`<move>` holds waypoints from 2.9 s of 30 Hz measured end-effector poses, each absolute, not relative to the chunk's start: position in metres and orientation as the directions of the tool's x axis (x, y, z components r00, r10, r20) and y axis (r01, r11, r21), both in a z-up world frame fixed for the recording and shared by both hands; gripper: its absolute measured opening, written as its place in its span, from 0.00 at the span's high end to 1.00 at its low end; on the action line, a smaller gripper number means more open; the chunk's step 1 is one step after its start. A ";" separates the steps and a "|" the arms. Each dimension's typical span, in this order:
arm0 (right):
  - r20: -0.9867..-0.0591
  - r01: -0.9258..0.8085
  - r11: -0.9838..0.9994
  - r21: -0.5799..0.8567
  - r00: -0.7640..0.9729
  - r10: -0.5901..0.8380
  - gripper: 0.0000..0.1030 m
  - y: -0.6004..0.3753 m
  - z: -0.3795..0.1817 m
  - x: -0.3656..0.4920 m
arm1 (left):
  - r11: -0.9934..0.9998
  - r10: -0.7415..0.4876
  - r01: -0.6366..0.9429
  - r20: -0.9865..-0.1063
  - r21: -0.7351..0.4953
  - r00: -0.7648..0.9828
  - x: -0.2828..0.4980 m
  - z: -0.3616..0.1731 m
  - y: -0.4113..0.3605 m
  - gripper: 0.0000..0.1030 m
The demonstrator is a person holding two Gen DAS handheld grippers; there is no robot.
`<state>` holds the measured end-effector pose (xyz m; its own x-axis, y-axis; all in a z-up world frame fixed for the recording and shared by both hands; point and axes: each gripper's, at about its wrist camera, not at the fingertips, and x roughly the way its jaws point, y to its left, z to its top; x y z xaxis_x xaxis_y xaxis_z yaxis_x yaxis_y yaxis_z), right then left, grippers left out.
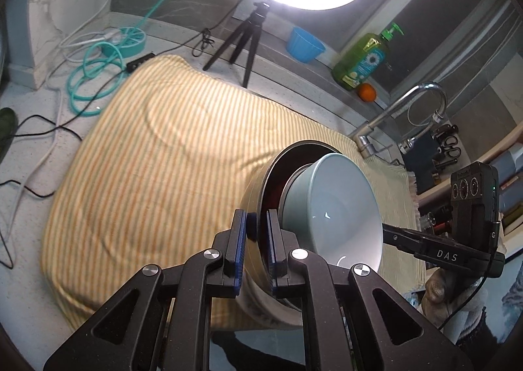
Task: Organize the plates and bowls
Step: 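Grip the steel bowl rim and lift the nested bowls with the left gripper, then carry the nested bowls over the plate stack and lower them onto it, then open the left gripper and pull it back from the stack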
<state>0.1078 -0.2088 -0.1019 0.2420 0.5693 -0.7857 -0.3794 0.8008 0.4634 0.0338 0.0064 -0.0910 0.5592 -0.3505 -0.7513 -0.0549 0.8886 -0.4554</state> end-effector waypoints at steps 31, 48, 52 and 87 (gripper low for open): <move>-0.821 -0.384 0.800 0.461 0.156 0.549 0.88 -0.251 -0.132 0.112 | 0.872 -0.350 -0.133 -0.791 -0.470 0.503 0.025 -0.122 -0.042 0.92; -0.819 -0.444 0.779 0.443 0.153 0.553 0.87 -0.252 -0.130 0.114 | 0.886 -0.312 -0.150 -0.802 -0.440 0.509 0.026 -0.121 -0.045 0.90; -0.814 -0.479 0.777 0.409 0.192 0.547 0.87 -0.253 -0.120 0.110 | 0.892 -0.297 -0.148 -0.800 -0.427 0.521 0.024 -0.117 -0.044 0.88; -0.662 -0.522 0.821 0.233 0.533 0.527 0.20 -0.288 -0.031 0.050 | 0.987 -0.050 -0.072 -0.707 -0.141 0.705 -0.018 -0.037 -0.081 0.34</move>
<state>0.0502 -0.2878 -0.0314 0.5333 0.5269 -0.6618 -0.5218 0.8207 0.2328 -0.0177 -0.0809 -0.0371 0.7052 -0.0498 -0.7072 -0.0718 0.9874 -0.1411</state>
